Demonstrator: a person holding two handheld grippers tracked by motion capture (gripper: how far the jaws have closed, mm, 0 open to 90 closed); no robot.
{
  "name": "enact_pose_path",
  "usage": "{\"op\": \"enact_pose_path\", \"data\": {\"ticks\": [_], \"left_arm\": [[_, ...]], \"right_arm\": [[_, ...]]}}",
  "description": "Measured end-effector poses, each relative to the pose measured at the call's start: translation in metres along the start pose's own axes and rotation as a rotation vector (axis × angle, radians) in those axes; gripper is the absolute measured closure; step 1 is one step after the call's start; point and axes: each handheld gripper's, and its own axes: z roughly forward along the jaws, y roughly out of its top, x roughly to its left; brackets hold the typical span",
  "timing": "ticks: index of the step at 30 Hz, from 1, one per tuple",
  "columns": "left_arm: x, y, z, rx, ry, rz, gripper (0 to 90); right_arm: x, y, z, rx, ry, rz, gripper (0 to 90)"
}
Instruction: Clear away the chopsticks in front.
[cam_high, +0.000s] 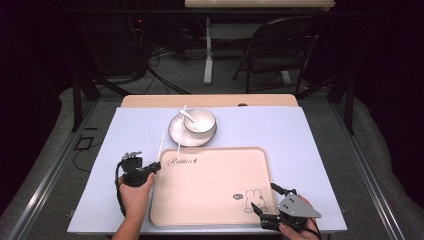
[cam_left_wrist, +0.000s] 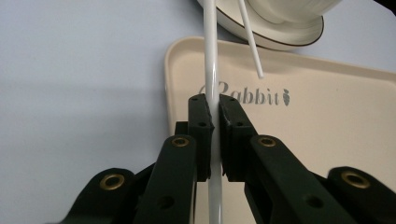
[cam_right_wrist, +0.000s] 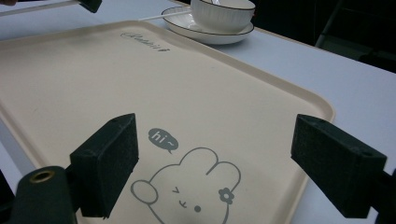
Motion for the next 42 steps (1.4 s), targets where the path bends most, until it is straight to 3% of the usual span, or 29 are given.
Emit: {"op": "enact_pose_path", "data": {"ticks": [6, 11, 18, 30, 42], "left_arm": [[-0.012, -0.014, -0.002, 0.003, 0.033, 0.036, 84.9], [-0.014, -0.019, -0.001, 0.009, 0.046, 0.032, 84.9], [-0.015, -0.027, 0.009, 0.059, 0.051, 0.021, 84.9], [-0.014, -0.029, 0.013, 0.082, 0.082, 0.026, 84.8], [-0.013, -0.029, 0.012, 0.071, 0.104, 0.027, 84.5]], "right_arm": [[0.001, 0.0, -0.001, -0.002, 0.0, -0.005, 14.3], [0.0, 0.0, -0.001, -0.004, -0.001, -0.009, 14.4], [0.0, 0.0, 0.0, -0.001, -0.001, -0.011, 14.3], [0.001, 0.001, -0.001, -0.003, 0.003, -0.012, 14.4], [0.001, 0.001, -0.001, -0.001, 0.008, -0.014, 14.4]]}}
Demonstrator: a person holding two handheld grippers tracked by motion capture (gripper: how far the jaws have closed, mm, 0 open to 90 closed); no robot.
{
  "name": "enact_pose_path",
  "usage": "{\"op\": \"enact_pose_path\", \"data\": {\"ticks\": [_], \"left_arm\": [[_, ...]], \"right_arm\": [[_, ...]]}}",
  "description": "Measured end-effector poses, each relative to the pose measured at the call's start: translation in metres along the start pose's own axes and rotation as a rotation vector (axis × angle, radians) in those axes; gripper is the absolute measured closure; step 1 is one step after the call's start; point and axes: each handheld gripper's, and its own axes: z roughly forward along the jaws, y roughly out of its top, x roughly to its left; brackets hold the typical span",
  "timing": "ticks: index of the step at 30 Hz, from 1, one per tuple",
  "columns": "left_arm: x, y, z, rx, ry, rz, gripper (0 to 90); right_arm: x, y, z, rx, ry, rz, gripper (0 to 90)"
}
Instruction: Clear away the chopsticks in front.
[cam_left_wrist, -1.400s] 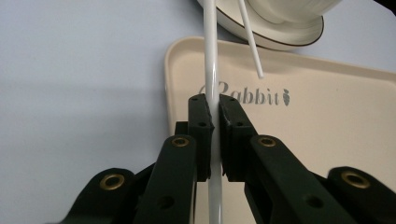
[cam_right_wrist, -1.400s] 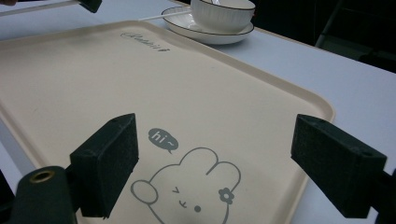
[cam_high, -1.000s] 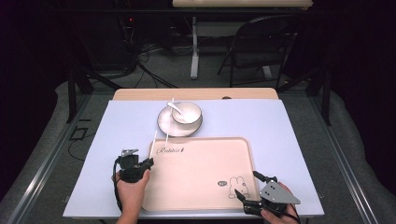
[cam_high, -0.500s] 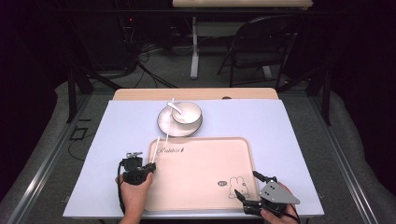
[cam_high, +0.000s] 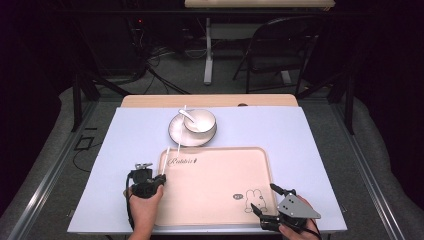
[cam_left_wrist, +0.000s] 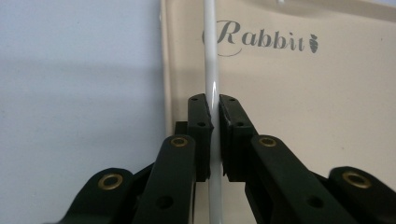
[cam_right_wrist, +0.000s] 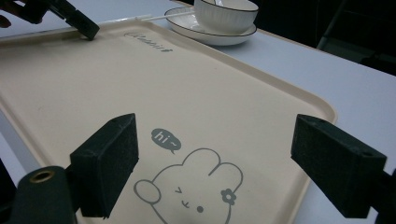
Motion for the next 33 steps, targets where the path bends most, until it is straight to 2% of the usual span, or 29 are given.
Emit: {"op": "enact_pose_path", "data": {"ticks": [17, 33], "left_arm": [[0.0034, 0.0004, -0.0009, -0.004, 0.004, -0.014, 83.5], [-0.0011, -0.0014, -0.001, 0.002, -0.006, -0.009, 84.6]], "right_arm": [[0.0002, -0.0001, 0.0005, 0.003, 0.005, -0.004, 14.4], [0.0, -0.0003, 0.0007, 0.005, 0.007, -0.004, 14.4]]}}
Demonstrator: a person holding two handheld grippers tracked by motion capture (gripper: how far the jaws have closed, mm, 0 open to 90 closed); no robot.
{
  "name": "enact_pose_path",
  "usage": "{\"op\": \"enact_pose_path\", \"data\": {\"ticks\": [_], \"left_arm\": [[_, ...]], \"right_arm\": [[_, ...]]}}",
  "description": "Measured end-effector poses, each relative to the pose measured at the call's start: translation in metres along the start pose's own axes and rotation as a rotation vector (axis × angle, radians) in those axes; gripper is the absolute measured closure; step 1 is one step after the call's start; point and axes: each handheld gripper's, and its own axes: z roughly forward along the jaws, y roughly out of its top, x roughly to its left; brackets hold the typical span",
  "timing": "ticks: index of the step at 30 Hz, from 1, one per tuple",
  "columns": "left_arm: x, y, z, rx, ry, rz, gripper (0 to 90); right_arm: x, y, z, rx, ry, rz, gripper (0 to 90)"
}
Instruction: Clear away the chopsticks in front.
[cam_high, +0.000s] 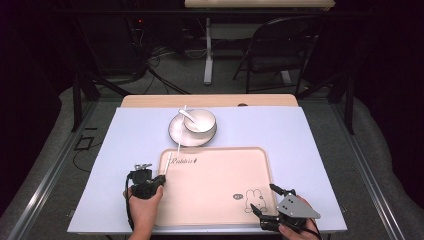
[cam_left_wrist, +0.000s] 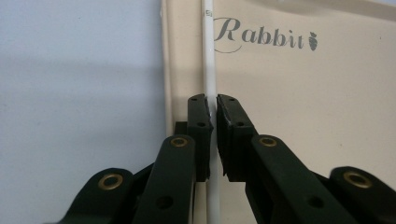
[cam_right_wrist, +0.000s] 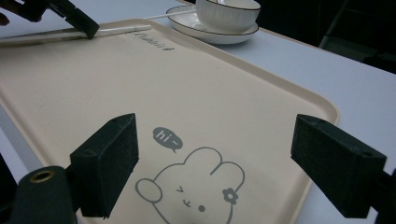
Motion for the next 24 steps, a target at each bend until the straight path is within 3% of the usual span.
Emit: {"op": "enact_pose_path", "data": {"ticks": [10, 24], "left_arm": [[-0.0006, 0.0033, 0.0035, -0.004, -0.01, -0.016, 84.4], [-0.0011, 0.0054, 0.0037, -0.006, -0.013, 0.003, 80.2]], "right_arm": [[0.0001, 0.0, 0.0001, 0.001, 0.0, -0.002, 14.4], [0.0002, 0.0, 0.0, 0.0, 0.001, -0.002, 14.4]]}}
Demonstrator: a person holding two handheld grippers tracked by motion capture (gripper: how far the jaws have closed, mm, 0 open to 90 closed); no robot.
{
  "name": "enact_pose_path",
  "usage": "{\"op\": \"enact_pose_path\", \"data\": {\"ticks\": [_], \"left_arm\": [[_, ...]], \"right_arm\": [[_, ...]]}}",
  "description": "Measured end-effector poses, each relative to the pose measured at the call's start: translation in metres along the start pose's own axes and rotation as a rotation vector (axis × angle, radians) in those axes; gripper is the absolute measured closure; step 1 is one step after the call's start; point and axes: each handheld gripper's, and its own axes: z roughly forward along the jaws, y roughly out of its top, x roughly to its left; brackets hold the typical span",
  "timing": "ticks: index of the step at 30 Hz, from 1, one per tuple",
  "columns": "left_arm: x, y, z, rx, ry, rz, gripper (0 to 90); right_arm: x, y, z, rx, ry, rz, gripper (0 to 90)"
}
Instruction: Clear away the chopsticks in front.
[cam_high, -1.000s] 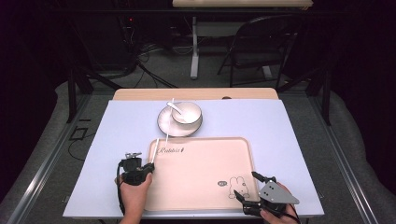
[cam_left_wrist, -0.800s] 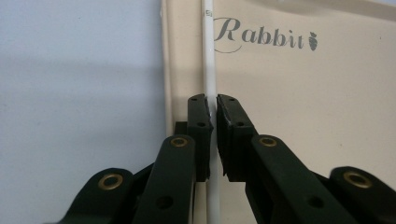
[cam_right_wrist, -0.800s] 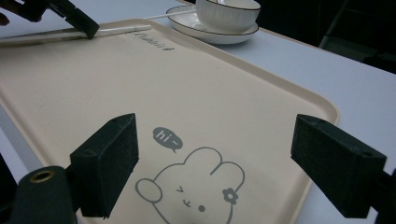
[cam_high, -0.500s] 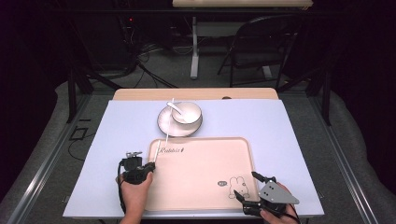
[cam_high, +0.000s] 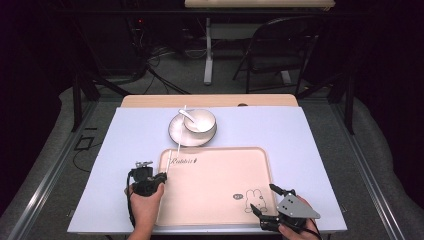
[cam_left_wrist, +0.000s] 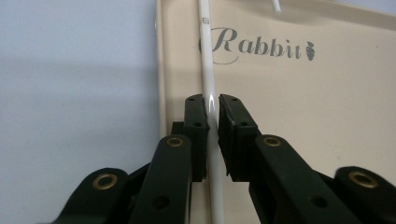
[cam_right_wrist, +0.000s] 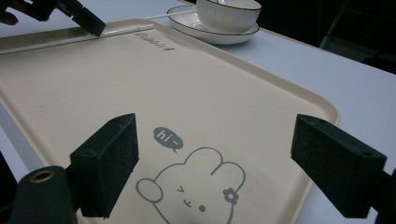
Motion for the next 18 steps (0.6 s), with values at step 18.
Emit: {"op": "enact_pose_path", "data": {"ticks": [18], "left_arm": [[-0.0046, -0.0008, -0.0057, -0.042, -0.035, 0.061, 56.8]], "right_arm": [[0.0008, 0.0004, -0.0002, -0.001, 0.001, -0.003, 14.4]]}}
